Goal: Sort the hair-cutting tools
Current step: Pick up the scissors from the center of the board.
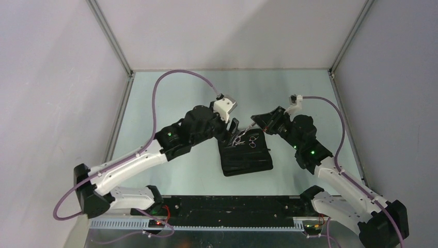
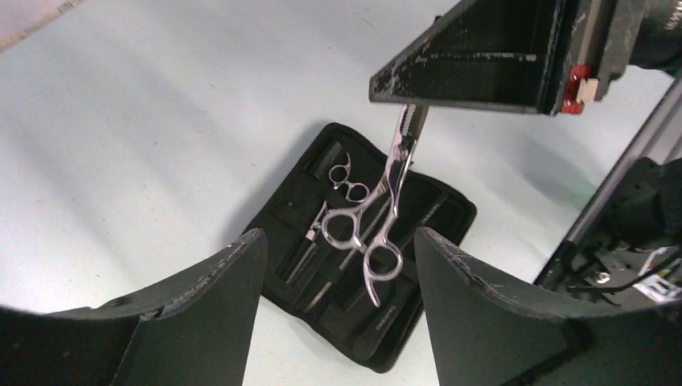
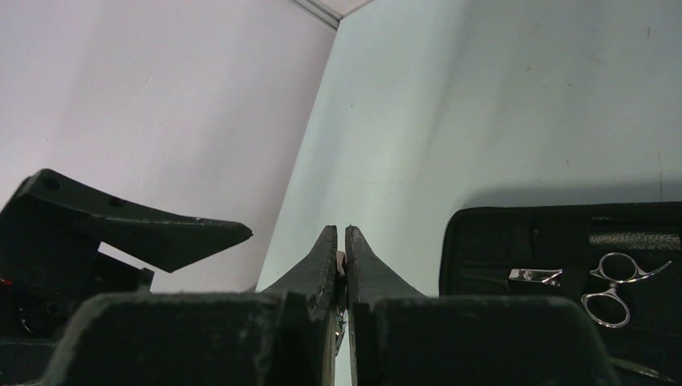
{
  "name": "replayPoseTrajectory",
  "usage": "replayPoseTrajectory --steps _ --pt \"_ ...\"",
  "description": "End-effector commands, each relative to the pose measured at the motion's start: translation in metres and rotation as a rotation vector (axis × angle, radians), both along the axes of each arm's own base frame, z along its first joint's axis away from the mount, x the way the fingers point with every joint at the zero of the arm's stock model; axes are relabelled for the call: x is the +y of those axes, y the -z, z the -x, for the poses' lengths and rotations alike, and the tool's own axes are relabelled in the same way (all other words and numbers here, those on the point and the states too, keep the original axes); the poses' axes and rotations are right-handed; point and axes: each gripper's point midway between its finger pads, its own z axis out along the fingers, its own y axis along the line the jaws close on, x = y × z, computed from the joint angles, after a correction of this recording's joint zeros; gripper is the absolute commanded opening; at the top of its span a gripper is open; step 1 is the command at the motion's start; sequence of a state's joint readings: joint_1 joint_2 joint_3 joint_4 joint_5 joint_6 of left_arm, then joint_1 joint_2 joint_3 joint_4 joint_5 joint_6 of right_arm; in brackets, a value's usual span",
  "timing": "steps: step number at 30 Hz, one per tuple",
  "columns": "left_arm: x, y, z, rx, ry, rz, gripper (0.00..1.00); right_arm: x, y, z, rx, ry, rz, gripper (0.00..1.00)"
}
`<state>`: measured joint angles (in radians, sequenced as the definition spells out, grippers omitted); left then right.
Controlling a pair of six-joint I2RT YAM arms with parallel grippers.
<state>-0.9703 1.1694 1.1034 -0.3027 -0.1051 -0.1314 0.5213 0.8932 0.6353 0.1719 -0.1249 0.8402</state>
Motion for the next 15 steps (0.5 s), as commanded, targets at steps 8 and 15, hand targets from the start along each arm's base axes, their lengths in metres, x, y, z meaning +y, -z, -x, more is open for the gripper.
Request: replayPoseTrajectory --steps 8,15 --pt "-0.043 0.003 -0.008 -0.013 0.122 -0.074 0.65 0.007 -0.023 0.000 -0.056 0.010 -0.032 0.00" --pt "-0.062 0.014 -0.003 0.029 0.192 -0.068 0.53 0.011 -0.024 0.003 -0.056 -0.014 -0.041 0.00"
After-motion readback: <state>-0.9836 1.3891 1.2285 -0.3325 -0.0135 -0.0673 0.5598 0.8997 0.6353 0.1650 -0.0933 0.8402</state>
